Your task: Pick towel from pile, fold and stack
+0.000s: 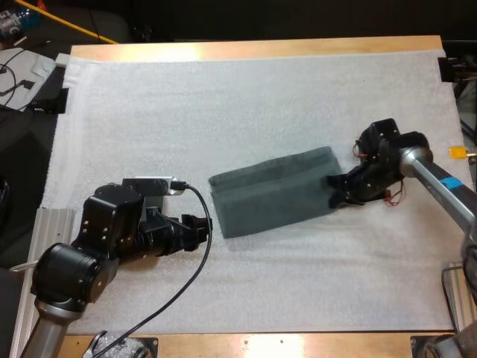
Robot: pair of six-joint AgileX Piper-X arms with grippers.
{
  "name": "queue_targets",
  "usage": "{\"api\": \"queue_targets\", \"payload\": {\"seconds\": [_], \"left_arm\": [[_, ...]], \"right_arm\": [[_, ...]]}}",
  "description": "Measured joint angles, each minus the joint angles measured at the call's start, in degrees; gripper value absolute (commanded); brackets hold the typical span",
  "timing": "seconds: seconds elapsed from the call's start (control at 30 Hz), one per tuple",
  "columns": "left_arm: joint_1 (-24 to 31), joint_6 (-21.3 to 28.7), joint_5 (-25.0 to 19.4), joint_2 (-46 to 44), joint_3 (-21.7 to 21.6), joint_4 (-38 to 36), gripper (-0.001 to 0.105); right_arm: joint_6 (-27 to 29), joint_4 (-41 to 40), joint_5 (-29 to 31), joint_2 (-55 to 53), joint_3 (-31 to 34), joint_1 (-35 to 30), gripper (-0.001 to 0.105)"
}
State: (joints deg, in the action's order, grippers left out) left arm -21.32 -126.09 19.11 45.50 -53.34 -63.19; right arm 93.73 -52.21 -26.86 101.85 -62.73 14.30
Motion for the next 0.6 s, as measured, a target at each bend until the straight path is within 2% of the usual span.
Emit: {"api": "queue_targets", "payload": {"seconds": [0.23, 0.37, 0.4, 0.43, 0.6], "left_arm": [[0.0, 0.4, 0.4, 0.0, 0.0, -0.1, 0.065], [0.0, 0.5, 0.7, 0.0, 0.0, -0.1, 0.065], [0.0, 0.5, 0.7, 0.0, 0.0, -0.1, 0.065], [0.0, 0.5, 0.9, 0.0, 0.0, -0.4, 0.065], [0.0, 0.5, 1.1, 0.0, 0.0, -0.6, 0.065]], "right_arm": [[4.1, -7.5, 14.1, -8.4, 0.4, 0.0, 0.001], [4.8, -9.2, 22.1, -12.3, 0.4, 0.4, 0.001], [4.8, -9.3, 22.5, -12.4, 0.4, 0.5, 0.001], [4.8, -9.6, 27.3, -14.3, 0.4, 1.3, 0.0], [5.5, -10.2, 28.0, -15.4, 0.4, 4.0, 0.0]]}}
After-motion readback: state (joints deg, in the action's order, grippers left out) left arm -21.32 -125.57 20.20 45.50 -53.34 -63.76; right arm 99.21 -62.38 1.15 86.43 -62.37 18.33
